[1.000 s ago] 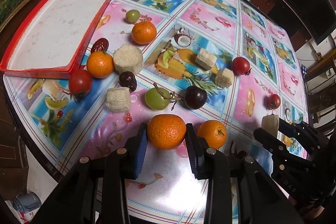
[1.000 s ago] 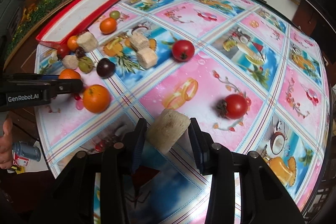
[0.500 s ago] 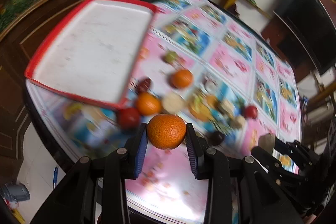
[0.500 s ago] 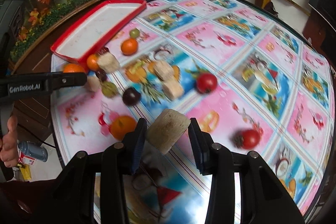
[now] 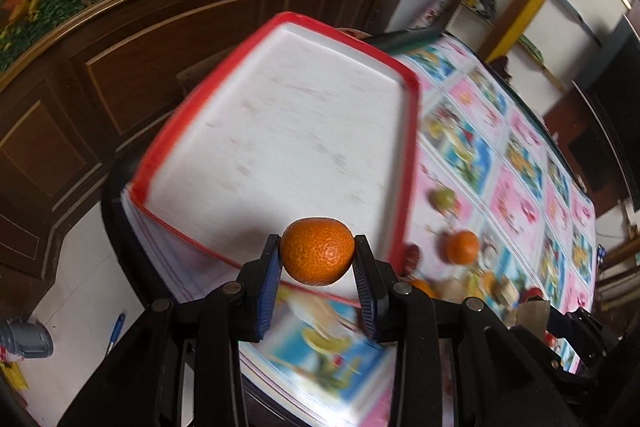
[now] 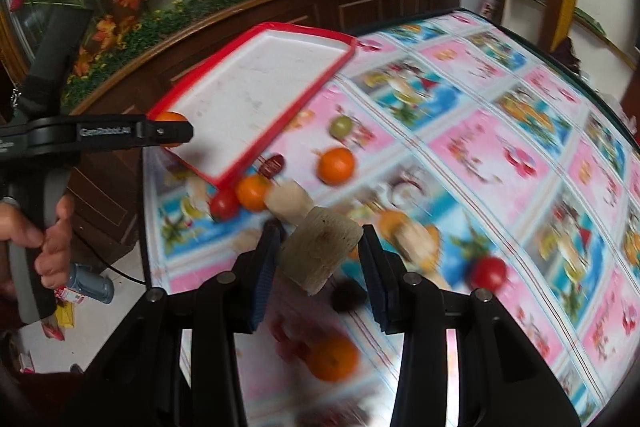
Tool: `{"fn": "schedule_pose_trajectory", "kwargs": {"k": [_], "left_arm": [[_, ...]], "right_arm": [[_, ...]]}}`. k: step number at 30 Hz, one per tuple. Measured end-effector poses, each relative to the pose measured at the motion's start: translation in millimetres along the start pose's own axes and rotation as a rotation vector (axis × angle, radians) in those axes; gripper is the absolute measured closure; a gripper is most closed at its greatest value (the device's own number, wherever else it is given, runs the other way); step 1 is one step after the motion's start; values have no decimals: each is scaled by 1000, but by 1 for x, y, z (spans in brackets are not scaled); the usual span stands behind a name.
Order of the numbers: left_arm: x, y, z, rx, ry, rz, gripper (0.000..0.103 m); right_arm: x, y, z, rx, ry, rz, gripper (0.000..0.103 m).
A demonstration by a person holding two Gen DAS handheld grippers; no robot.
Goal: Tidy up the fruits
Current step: 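Carry orange into red tray and open left tool while right tool drops block there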
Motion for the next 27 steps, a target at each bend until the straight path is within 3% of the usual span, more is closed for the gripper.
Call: {"fn": "schedule_pose_trajectory", "kwargs": {"k": [15,27], "left_arm": [[23,25,46,38,-30,34,68],[33,44,51,63,14,49,68]], "right_arm": [[55,67,71,161,-35,38,60],[70,117,90,174,-58,103,60]]}}
Point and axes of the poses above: each gripper's, at about its wrist camera, not at the fingertips, and y roughly the way its jaws point, z to its left, x to its top, the point moved 4 cm from there along y, roughly the way its jaws point, and after that the axes turned 3 degrees about y, right-handed, at the moved point
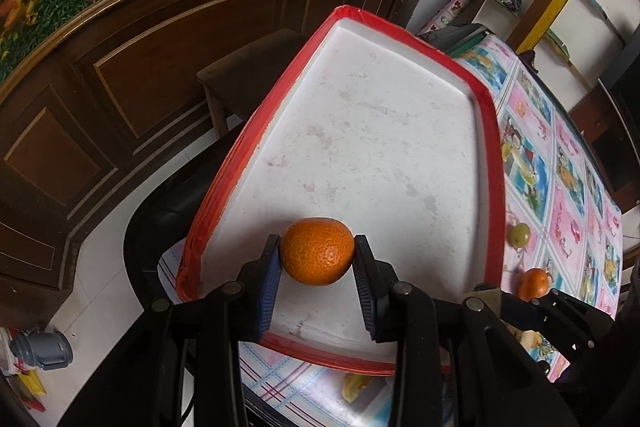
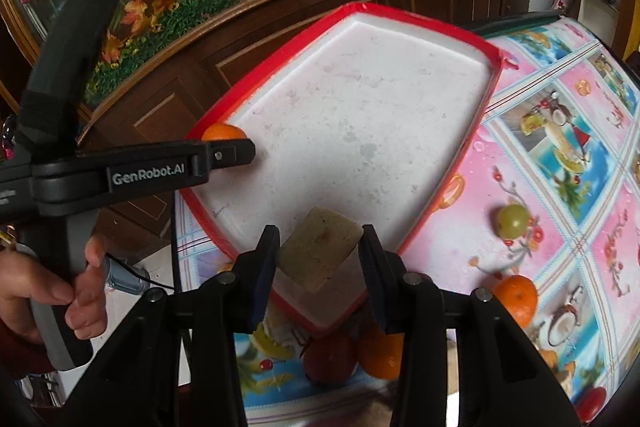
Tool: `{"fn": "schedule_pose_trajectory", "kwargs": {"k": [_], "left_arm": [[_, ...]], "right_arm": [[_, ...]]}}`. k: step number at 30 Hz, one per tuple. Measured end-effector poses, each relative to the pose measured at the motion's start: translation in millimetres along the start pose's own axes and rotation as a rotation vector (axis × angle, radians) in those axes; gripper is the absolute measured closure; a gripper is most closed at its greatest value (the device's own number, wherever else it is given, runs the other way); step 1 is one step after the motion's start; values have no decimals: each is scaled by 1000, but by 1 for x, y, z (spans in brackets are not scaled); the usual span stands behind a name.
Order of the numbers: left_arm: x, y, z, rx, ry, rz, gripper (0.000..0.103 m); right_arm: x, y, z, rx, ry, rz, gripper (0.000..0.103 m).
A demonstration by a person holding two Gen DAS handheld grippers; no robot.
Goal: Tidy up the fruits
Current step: 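Carry orange into red tray and open left tool while right tool drops block there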
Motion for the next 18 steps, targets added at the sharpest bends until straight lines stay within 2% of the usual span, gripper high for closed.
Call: {"fn": "schedule_pose_trajectory", "kwargs": {"k": [6,12,14,16,18], "left_arm": [[-5,8,4,14,-5,20,68],[-8,7,4,26,4,12,67],[-8,6,3,24,-1,11,63],[-8,4,3,28,0,3,47],[-8,1,3,28,-5,-9,44]], "right_arm": [[-3,20,6,-11,-35,52,60],[-5,28,9,-21,-71,68,60],[-5,30,9,-25,-75,67,60],[-6,29,9,-25,-73,68,59],[-6,27,8,-22,-70,67,56]]}}
Point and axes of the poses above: each gripper's, at about its wrist camera, not at the fingertips, and y roughly the way its jaws point, z to its left, x to its top, the point moved 4 cm from there along y, roughly the way its jaws point, and after that the axes turned 3 degrees about y, right-handed, at the moved point
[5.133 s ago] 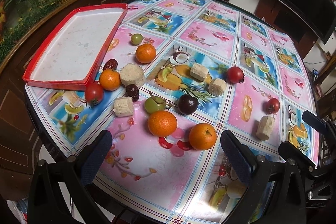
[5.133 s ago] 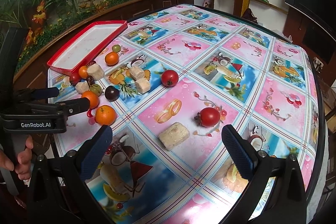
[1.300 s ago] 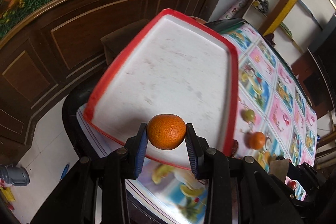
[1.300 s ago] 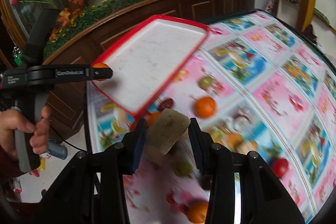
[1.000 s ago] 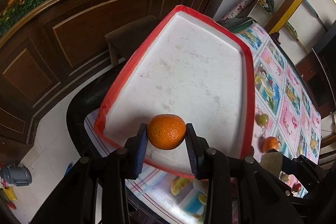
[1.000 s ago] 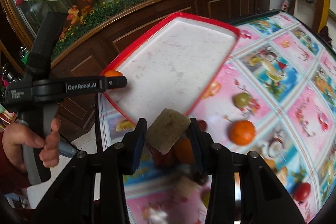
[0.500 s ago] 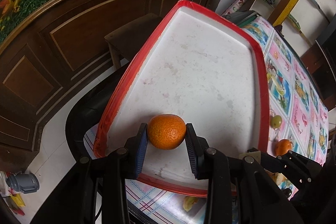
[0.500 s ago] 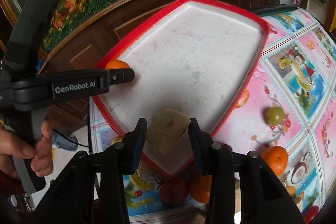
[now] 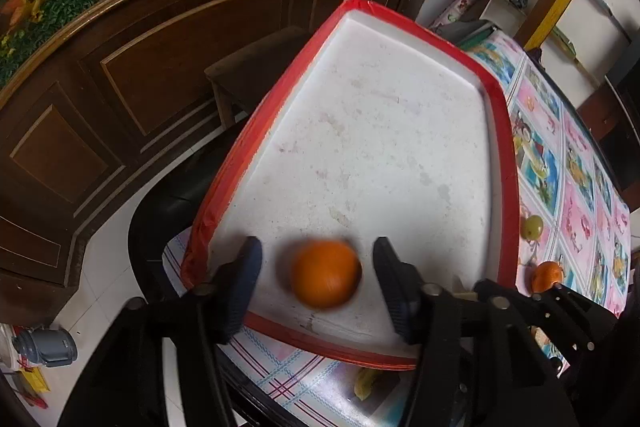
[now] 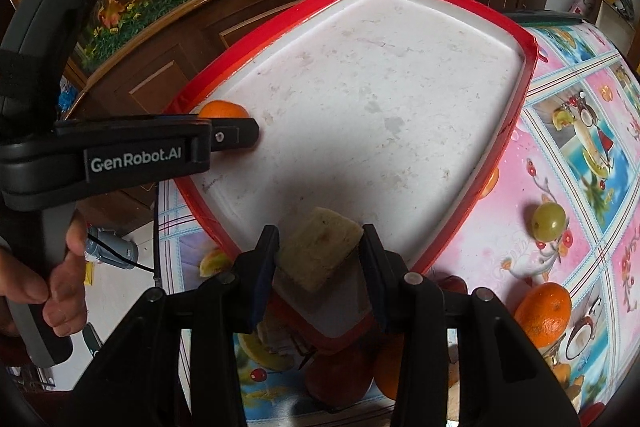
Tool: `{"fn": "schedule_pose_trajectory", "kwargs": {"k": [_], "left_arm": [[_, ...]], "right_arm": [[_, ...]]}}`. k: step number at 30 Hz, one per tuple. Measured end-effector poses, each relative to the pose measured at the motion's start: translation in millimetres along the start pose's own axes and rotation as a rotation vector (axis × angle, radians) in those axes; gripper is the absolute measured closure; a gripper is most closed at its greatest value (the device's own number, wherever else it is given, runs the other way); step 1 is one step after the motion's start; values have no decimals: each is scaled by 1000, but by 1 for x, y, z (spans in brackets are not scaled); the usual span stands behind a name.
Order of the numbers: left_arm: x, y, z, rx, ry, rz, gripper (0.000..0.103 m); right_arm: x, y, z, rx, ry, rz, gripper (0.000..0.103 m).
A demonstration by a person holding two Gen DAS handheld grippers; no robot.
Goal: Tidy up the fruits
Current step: 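Carry orange into red tray and open left tool while right tool drops block there, then lift both open tools away from the tray back over the table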
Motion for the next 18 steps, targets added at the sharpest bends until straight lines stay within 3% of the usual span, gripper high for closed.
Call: {"fn": "schedule_pose_trajectory", "kwargs": {"k": [4,9,13,18], "left_arm": [[0,-4,1,0,-15,-9,38],[-1,-13,-3,-11,-27,-23,23],[-7,-20,-11,-19,-23,-24,23],[-21,-33,-26,-35,3,-32,23]], "right_arm": [[1,-9,3,2,5,-32,42],[-6,-34,-4,1,47,-78,39],[-18,-55,-14,-10,83,-117,22],[-43,-78,-32,-38,142,-147,12]]}}
Point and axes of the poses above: each gripper's, at about its wrist camera, not at the fingertips, and y roughly the way its jaws point, z to its left, x to its top, the point moved 4 cm from there along y, roughly the way its jaws point, and after that the axes turned 3 degrees about y, right-handed, at the moved point
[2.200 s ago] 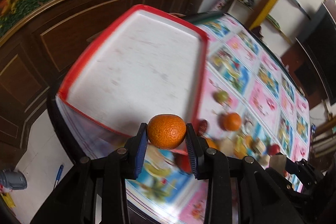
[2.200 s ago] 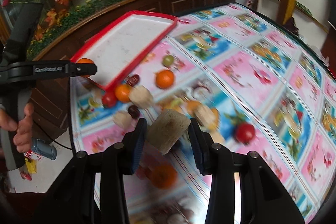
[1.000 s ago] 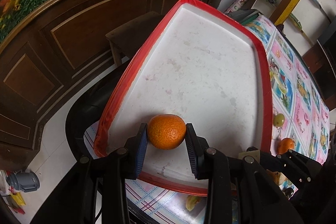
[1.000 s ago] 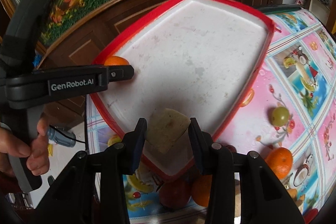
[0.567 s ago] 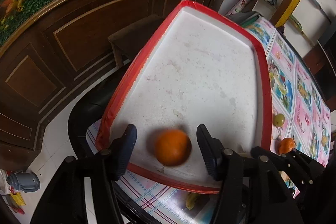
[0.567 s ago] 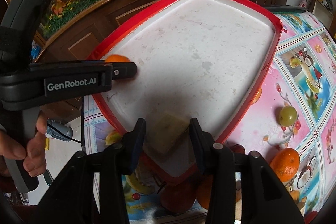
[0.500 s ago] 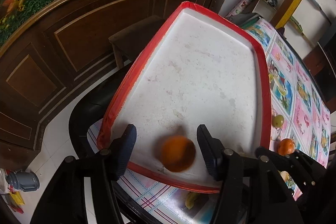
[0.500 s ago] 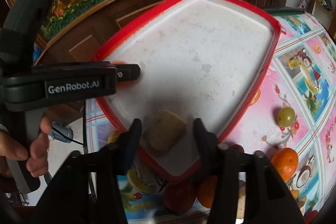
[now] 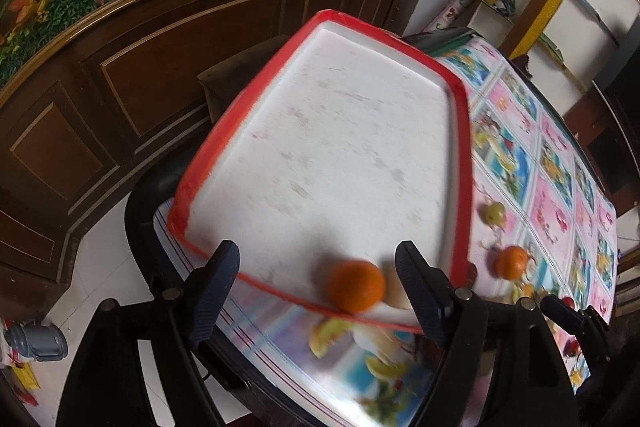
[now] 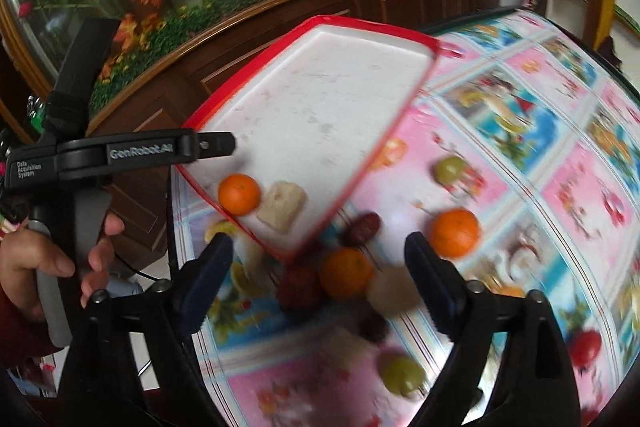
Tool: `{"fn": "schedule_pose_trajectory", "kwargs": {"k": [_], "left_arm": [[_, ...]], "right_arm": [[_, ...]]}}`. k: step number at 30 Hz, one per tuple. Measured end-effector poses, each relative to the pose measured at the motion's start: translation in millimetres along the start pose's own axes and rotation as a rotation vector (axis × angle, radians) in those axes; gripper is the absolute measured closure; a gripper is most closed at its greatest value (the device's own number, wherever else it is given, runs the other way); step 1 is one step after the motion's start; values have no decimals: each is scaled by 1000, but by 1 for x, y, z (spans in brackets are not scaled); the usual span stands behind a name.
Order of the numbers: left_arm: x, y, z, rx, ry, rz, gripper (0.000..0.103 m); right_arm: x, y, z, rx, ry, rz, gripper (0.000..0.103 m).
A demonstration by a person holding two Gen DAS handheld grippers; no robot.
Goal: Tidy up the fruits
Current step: 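Lift both open tools away from the tray back over the table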
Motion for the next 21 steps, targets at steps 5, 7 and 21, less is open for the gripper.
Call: {"fn": "schedule_pose_trajectory", "kwargs": {"k": [5,7,21], "left_arm": [[-16,-13,-17,-17,36,-5,22],[-25,-17,-26,-26,56,-2,22],[-76,-27,-95,-82,212,45,22]], "right_arm": [[-22,-25,-22,-24,54,-11,12],[-31,-36,-30,-35,65,-15,12],[-89,-89,-68,-115,101,-21,12]]}}
Point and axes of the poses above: each gripper's, at about its wrist camera, not at the fingertips, and y roughly the way its jaws point, z to its left, x to its top, the point moved 4 cm from there along y, roughly the way its jaws point, and after that the axes turned 3 degrees about y, right-handed, at the moved point
